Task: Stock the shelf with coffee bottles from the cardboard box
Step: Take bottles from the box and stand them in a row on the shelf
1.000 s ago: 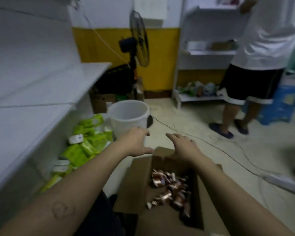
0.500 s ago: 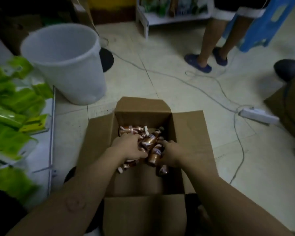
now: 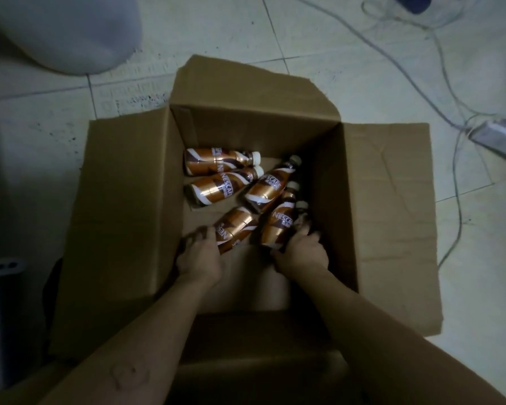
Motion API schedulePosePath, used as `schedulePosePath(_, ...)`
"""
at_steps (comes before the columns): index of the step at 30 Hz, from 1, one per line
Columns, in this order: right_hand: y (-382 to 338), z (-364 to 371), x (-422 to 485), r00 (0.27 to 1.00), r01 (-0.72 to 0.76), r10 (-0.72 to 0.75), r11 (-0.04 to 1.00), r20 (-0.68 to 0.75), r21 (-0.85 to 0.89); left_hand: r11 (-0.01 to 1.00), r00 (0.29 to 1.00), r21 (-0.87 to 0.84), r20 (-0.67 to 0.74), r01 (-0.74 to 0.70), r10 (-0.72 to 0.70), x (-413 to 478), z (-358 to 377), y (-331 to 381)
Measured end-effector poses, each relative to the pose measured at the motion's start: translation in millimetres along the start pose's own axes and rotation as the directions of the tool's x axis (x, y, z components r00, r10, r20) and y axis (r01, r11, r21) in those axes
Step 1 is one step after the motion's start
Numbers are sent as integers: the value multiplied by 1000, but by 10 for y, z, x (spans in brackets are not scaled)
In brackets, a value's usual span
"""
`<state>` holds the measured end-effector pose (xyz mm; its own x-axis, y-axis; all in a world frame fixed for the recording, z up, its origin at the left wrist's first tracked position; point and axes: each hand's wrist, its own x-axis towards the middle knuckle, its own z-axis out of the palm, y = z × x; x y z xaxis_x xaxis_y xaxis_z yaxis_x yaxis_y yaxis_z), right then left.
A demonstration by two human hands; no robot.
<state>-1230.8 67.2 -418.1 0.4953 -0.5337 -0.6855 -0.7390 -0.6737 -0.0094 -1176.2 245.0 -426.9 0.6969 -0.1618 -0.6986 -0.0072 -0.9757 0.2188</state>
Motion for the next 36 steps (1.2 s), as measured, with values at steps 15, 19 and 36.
schedulePosePath(15,124,346,-257,873,-354,155,854,463,380,983,998,-179,-31,40,-46,-403,-402,284)
schedulePosePath(19,184,31,-466,917,-246,42,842,396,481,998,996,-34,-79,-52,49,-590,-875,366)
schedulePosePath(36,-76,-2459,-3230,672,738,-589,480,-449,475,837,707,-142,-620,-528,340,-3693,-3350,486)
